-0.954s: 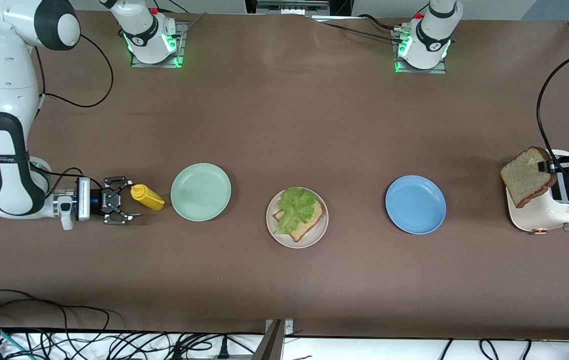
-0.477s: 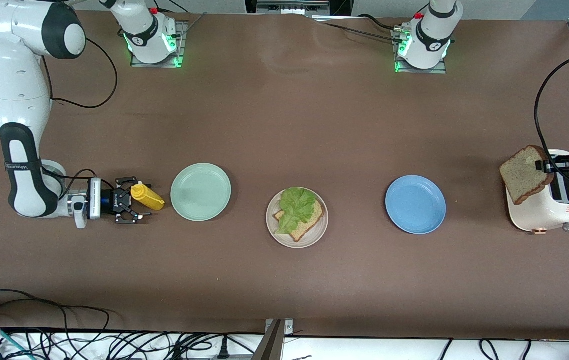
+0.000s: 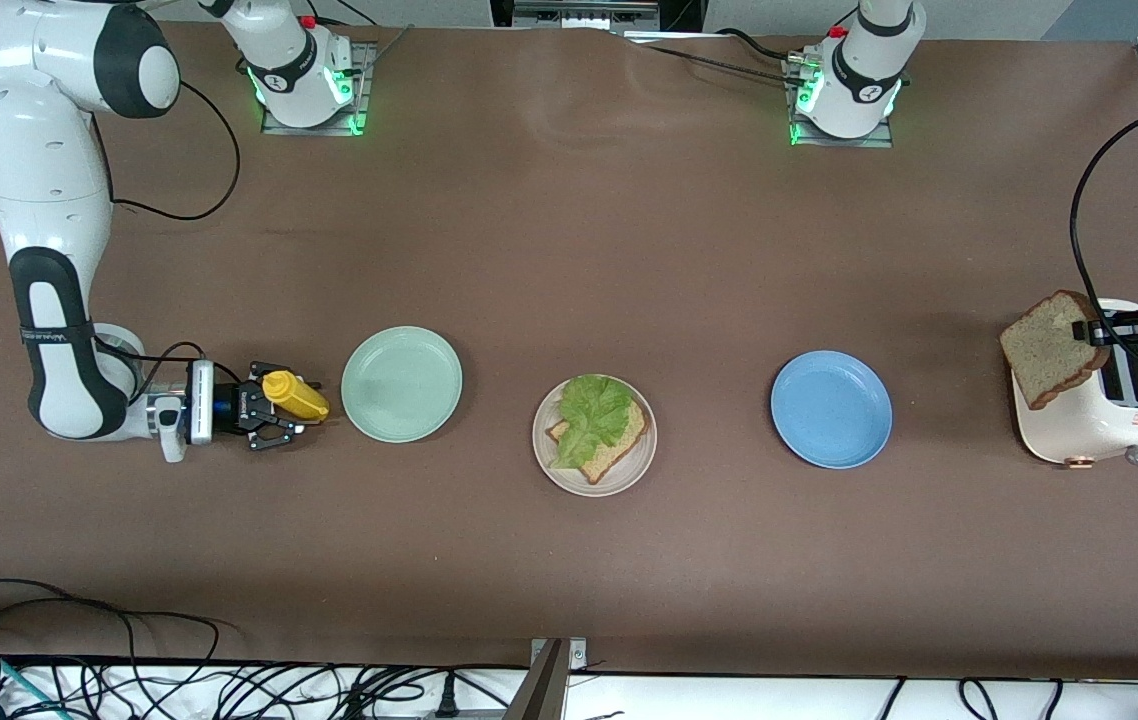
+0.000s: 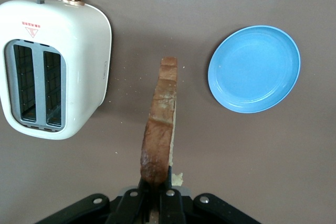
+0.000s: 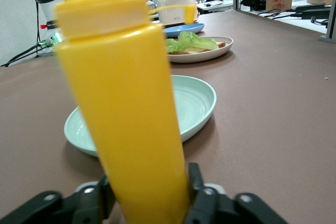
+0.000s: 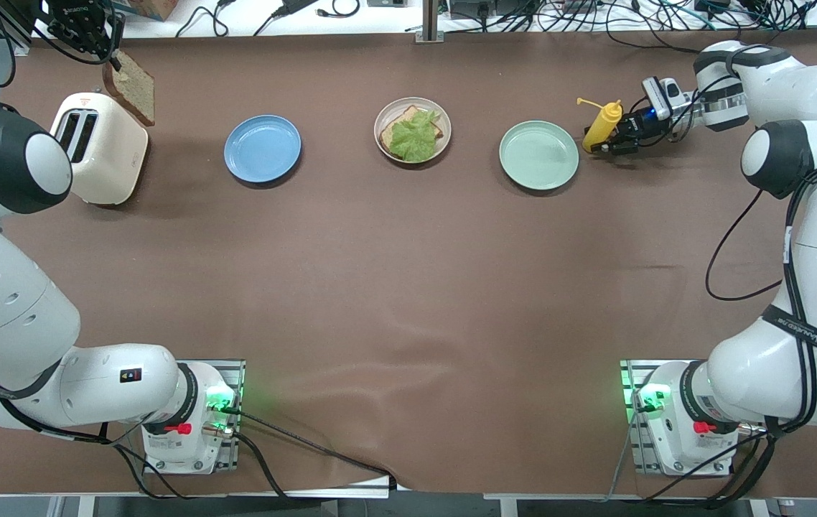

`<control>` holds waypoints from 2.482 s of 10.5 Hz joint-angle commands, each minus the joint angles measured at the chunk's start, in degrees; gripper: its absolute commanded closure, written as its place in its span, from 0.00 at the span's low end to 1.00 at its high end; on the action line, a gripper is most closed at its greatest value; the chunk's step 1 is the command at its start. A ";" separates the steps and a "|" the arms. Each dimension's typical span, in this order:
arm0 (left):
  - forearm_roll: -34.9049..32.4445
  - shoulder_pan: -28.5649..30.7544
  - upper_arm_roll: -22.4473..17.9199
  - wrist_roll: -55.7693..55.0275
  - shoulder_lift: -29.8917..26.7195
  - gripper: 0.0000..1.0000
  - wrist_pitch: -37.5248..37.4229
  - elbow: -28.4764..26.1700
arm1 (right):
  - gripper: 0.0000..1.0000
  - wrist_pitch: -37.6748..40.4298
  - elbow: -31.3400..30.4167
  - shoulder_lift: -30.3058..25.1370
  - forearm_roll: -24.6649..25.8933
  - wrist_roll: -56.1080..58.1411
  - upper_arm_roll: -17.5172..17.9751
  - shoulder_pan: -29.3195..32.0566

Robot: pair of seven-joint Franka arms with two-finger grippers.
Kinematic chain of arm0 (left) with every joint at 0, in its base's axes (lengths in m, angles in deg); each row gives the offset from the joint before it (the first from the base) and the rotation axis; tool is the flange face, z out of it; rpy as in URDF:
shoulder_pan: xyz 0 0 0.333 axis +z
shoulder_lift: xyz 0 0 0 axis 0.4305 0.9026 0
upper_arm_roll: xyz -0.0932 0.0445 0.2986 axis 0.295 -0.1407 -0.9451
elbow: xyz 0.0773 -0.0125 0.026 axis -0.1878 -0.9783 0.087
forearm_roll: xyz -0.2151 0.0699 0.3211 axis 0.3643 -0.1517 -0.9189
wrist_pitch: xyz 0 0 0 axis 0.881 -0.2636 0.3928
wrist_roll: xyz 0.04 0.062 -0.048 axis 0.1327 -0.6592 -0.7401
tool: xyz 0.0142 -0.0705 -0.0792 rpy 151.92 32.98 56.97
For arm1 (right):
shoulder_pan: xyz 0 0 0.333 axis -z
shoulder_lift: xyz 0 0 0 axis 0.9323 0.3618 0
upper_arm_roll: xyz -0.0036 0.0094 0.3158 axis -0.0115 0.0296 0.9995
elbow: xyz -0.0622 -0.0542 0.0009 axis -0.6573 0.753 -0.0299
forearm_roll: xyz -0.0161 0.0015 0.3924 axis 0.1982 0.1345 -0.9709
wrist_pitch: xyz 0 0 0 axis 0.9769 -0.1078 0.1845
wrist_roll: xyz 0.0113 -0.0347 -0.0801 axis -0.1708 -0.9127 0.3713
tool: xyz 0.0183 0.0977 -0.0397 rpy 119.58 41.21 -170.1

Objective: Make sandwich on beige plate with both arms
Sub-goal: 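Grasp the yellow squeeze bottle with the right gripper, then lift the yellow bottle and carry it toward the beige plate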

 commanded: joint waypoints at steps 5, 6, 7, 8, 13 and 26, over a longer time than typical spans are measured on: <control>-1.24 0.39 0.09 -0.04 -0.92 1.00 -0.38 -0.60 | 1.00 -12.10 -3.25 -17.05 20.72 -36.15 -0.27 -7.15; -1.24 0.30 0.18 -0.04 -0.92 1.00 -0.38 -0.68 | 1.00 -14.64 -2.90 -18.46 24.67 -41.28 -0.79 -10.30; -1.24 0.21 0.18 -0.04 -0.92 1.00 -0.38 -0.60 | 1.00 -15.18 -2.72 -19.17 27.41 -47.16 -3.32 -14.77; -1.24 0.21 0.18 -0.04 -0.92 1.00 -0.38 -0.60 | 1.00 -15.54 -1.85 -19.44 28.22 -52.53 -7.70 -20.82; -1.24 0.21 0.18 -0.13 -0.92 1.00 -0.38 -0.68 | 1.00 -13.27 5.70 -17.08 45.32 -80.05 -17.76 -44.58; -1.24 -0.14 0.18 -0.30 -1.19 1.00 -0.38 -0.77 | 1.00 2.40 32.00 4.63 64.26 -95.21 -28.92 -66.14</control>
